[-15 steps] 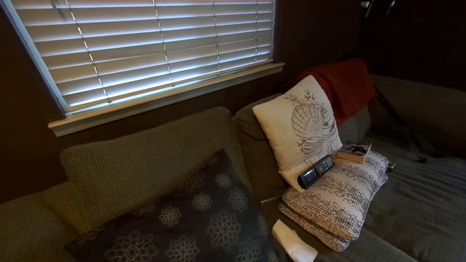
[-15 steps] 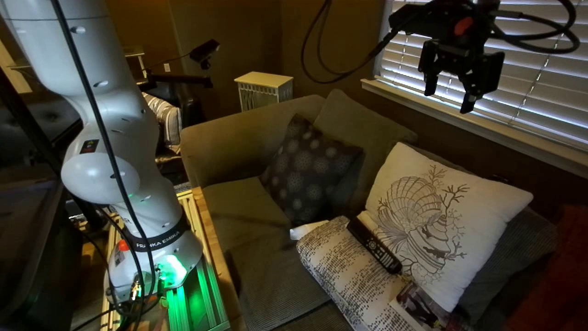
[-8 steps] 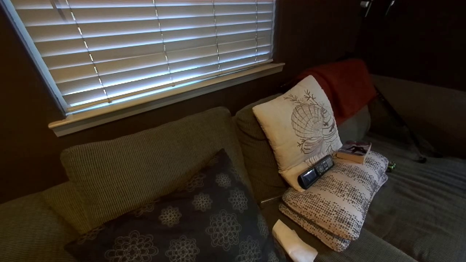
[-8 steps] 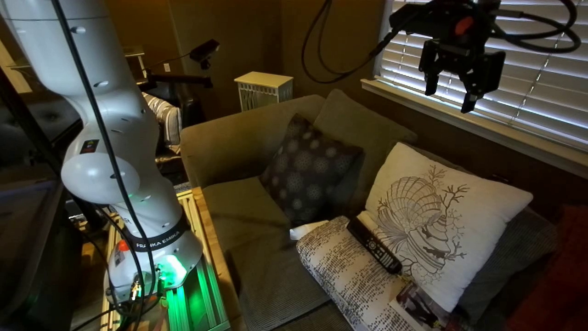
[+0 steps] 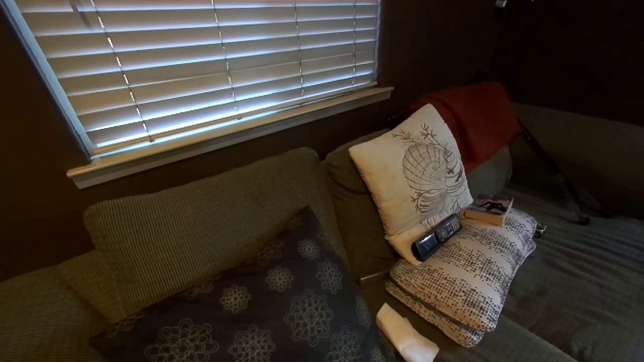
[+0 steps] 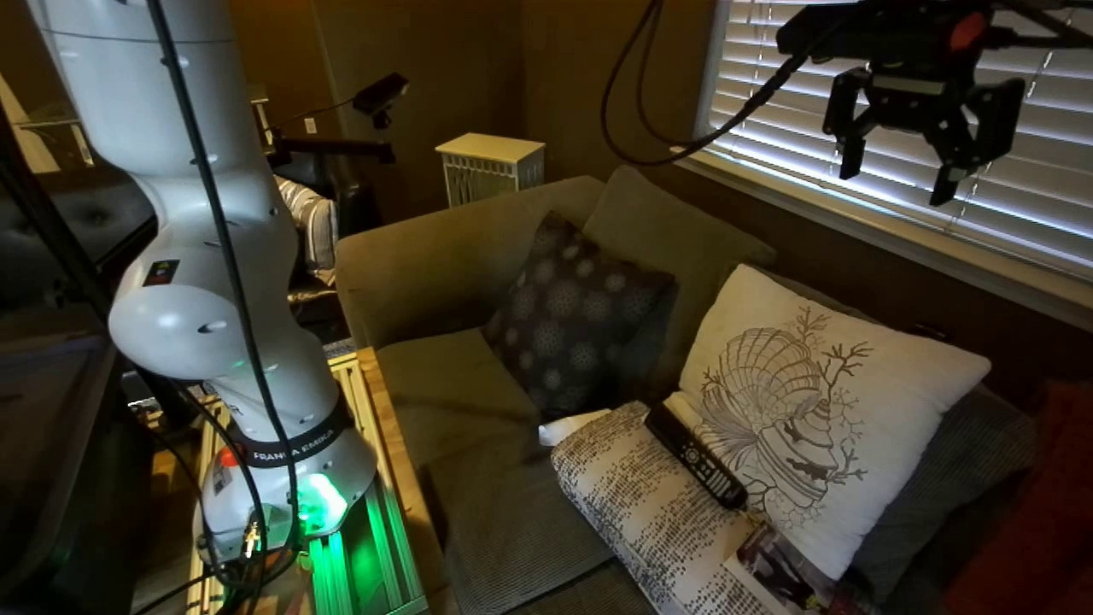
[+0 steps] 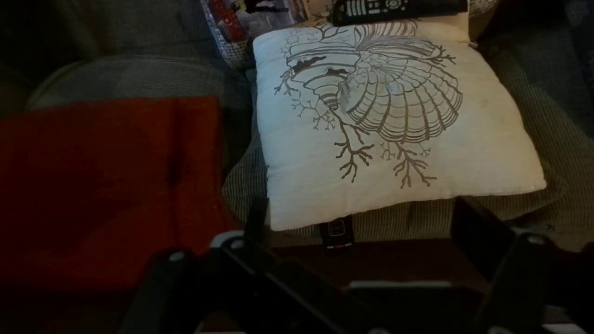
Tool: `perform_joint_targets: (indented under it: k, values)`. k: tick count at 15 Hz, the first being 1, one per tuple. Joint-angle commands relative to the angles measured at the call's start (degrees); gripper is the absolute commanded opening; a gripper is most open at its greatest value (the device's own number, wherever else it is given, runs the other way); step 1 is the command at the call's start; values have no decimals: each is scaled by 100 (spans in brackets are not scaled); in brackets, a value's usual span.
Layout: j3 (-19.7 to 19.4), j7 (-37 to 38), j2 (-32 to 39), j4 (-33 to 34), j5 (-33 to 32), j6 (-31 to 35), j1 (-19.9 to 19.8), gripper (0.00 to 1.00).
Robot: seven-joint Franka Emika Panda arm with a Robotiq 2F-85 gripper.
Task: Remove the black remote control from the backrest and place it on the pillow.
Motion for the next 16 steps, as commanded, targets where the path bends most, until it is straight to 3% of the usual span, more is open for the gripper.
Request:
perform_joint_targets:
  k: [1,9,16]
  values:
    - [65,-614,783,1064,-45,-433,-160,100]
    - [314,-916,2100,2304,84,-51,-452,100]
    - [638,-779,3102,3389,198,-226,-717,100]
